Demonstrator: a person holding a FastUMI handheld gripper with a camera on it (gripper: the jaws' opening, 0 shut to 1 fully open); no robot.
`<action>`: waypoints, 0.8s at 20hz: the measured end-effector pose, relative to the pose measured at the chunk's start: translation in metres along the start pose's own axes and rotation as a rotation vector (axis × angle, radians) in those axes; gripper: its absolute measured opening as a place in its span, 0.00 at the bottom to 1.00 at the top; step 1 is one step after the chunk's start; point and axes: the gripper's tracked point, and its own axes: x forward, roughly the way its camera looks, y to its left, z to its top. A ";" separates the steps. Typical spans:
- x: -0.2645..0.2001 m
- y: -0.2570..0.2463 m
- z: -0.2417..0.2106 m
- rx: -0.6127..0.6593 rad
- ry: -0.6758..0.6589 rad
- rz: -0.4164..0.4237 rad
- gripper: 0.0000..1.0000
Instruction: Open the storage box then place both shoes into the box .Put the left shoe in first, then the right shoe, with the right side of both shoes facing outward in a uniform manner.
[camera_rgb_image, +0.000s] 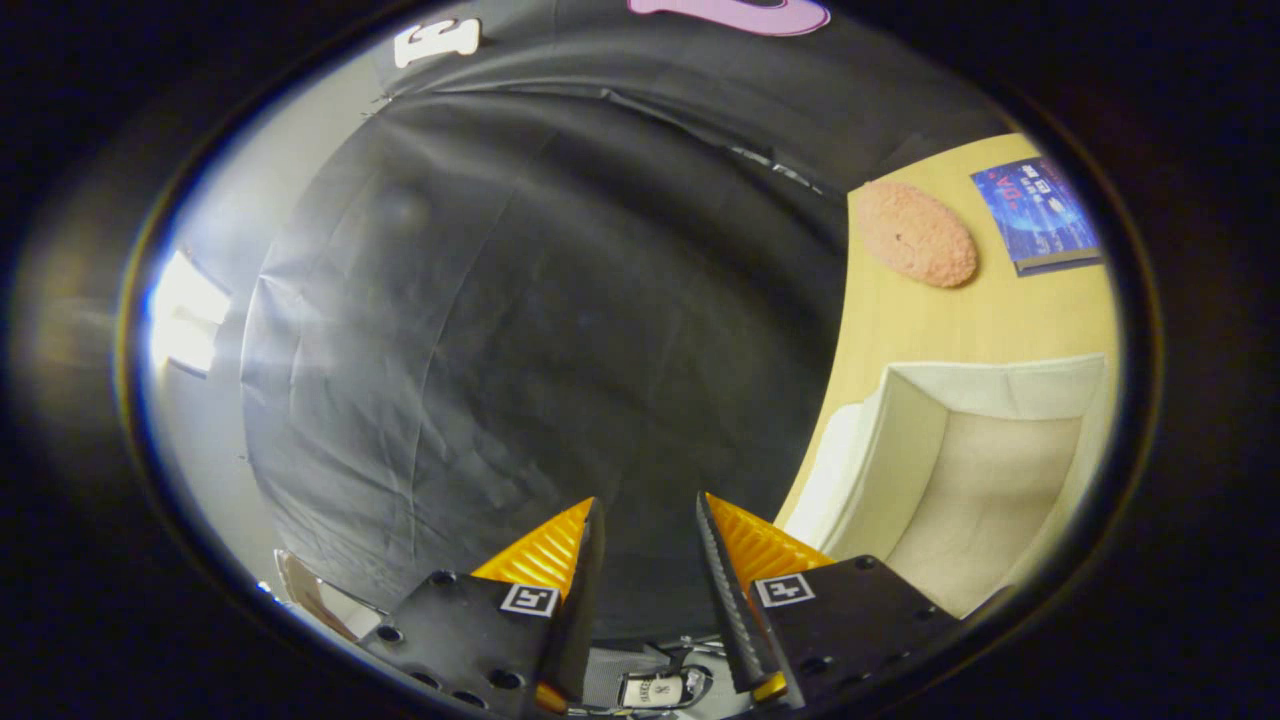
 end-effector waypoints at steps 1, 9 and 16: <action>-0.006 -0.005 0.006 0.000 -0.017 -0.012 0.57; -0.091 -0.075 0.041 -0.002 -0.163 -0.199 0.57; -0.176 -0.173 0.033 0.052 -0.237 -0.463 0.57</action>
